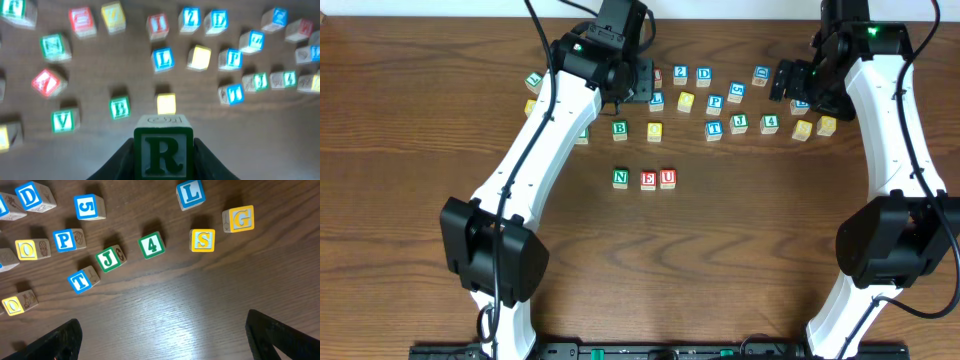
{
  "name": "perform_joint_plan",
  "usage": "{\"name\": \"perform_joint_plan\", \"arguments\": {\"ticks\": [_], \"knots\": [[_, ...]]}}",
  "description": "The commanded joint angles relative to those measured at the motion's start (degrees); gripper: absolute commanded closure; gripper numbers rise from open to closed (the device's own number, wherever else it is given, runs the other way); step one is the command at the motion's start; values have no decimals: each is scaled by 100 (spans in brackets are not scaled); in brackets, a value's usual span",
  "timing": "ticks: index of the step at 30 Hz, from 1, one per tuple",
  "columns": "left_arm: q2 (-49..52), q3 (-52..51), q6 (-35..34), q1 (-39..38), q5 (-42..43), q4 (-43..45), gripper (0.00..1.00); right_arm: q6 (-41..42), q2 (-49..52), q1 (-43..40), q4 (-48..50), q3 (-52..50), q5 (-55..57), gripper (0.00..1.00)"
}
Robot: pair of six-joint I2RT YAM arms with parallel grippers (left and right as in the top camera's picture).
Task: Spell out NEURIPS
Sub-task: 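Carry the green R block toward the right end of the row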
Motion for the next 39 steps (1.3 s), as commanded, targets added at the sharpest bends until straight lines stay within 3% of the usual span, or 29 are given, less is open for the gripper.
{"name": "perform_joint_plan", "arguments": {"ticks": [1, 7, 14, 27, 39], "knots": [[-105, 50, -295, -85, 92, -431, 69, 37, -44, 31, -13, 52, 48, 1], [-57, 22, -415, -413, 214, -1106, 69, 37, -44, 31, -11, 52, 48, 1], [-42, -310, -562, -723, 219, -1279, 69, 37, -44, 46, -13, 52, 48, 1], [398, -791, -715, -1482, 212, -737, 69, 37, -44, -92, 221, 52, 50, 1], [1060, -793, -752, -1735, 214, -413, 69, 37, -42, -822, 133, 48, 48, 1]]}}
